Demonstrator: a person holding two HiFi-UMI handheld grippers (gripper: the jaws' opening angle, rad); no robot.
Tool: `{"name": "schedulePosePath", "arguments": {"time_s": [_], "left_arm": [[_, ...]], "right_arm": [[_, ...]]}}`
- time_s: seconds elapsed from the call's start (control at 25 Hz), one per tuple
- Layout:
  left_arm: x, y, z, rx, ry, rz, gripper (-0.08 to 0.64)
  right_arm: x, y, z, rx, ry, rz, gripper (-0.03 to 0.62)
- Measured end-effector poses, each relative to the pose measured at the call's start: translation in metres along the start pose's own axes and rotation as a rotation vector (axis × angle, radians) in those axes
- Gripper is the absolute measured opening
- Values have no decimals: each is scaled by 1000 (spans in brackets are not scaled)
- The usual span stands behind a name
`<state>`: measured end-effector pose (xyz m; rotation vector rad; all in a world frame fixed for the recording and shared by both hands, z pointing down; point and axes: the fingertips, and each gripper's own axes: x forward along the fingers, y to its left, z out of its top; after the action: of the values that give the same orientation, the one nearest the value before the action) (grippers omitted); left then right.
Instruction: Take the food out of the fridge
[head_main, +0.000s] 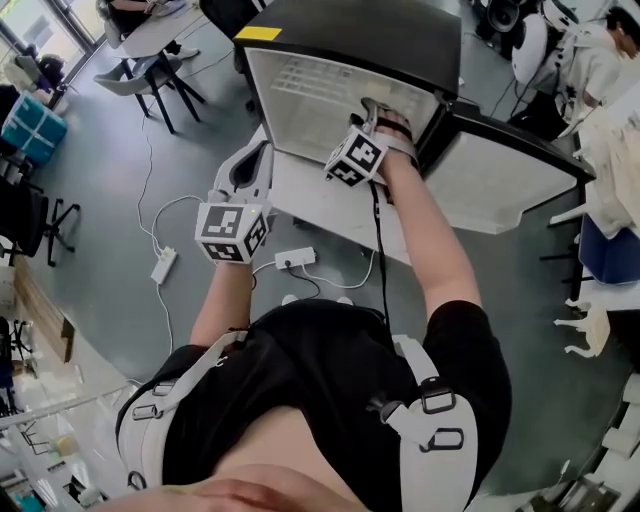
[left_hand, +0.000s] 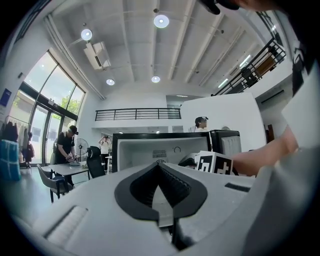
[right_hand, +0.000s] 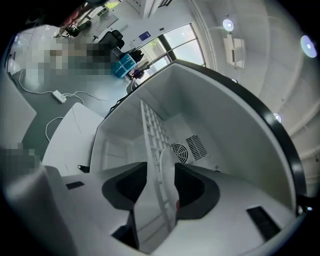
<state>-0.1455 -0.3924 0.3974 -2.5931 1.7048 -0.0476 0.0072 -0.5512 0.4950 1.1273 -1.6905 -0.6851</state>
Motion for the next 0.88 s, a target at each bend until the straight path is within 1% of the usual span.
{"name": "schedulePosePath", "arguments": {"time_s": [0.16,0.24,0.44,0.48,0.56,0.64,0.88], "left_arm": [[-5,8,-2,-11,4,9,-6],[-7,9,-4,-12,12,8,-6],[-12,18,-10,-17,30,17,-6],[-12,19,-10,-18,31,19,-6],[-14,21,-10,-17,33,22,-6],[-15,22,-10,-15,34,22,-6],[-15,16,-9,-8,33,3,-6]], "right_arm": [[22,-1,-10,-51,67,-12,178],[32,1,-16,-67,110,-1,184],[48,5,-27,-94,174,13,183],[47,4,-27,-99,175,3,181],[44,3,-26,-114,169,-24,138],[40,3,-23,-138,160,-38,112],[19,10,-13,-170,100,-43,60]]}}
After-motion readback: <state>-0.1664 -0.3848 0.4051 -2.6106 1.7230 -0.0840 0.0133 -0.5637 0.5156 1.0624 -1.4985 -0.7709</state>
